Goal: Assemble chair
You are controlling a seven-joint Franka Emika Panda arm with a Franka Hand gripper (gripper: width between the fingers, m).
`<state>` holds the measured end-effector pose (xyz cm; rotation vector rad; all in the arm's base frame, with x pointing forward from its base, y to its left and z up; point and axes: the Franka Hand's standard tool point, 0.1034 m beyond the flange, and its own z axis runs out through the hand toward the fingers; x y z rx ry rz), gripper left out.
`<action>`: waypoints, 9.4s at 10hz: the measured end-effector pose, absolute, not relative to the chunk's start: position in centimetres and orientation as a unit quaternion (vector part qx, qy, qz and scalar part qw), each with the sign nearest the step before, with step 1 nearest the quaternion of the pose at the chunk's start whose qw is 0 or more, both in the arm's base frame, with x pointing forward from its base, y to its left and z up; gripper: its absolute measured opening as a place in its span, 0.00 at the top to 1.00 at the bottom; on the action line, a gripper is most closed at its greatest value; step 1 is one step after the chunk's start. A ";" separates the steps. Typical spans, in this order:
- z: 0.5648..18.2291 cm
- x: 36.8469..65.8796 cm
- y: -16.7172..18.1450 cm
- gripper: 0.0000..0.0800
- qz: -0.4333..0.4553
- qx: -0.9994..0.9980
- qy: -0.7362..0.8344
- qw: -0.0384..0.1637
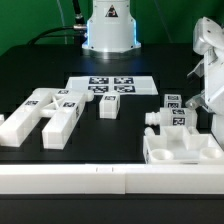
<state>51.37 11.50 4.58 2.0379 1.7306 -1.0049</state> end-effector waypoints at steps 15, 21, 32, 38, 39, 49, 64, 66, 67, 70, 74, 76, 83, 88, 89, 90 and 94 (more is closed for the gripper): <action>2.5 53.5 11.0 0.19 -0.331 0.695 0.625 0.126; 1.7 53.3 11.0 0.60 -0.333 0.694 0.626 0.124; 10.0 53.0 8.1 0.62 -0.393 0.699 0.583 0.131; 13.2 50.5 6.1 0.62 -0.446 0.767 0.440 0.139; 12.8 50.6 6.3 0.62 -0.442 0.767 0.444 0.140; 12.7 50.3 6.9 0.62 -0.416 0.834 0.354 0.078; 13.3 55.4 4.9 0.62 -0.062 0.964 0.257 -0.003; 13.1 55.5 4.8 0.62 -0.061 0.963 0.261 -0.002; 12.8 56.5 4.5 0.62 -0.041 0.953 0.300 0.003; 14.4 59.4 3.4 0.62 -0.026 0.940 0.339 0.007; 13.8 60.2 2.7 0.62 0.032 0.942 0.334 0.006; 12.8 61.0 3.2 0.62 0.033 0.949 0.314 -0.007; 12.3 61.6 3.4 0.62 0.036 0.962 0.270 -0.032; 14.3 65.4 3.2 0.62 0.119 0.974 0.186 -0.054; 14.1 65.3 2.3 0.62 0.148 0.971 0.185 -0.040; 13.8 65.2 1.9 0.62 0.169 0.970 0.171 -0.037; 14.1 66.8 4.2 0.62 0.157 0.979 0.092 -0.090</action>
Offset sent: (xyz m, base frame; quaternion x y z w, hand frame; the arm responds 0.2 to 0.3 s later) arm 0.0495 -0.0123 0.0079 -0.0032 0.0027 -0.0229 0.9997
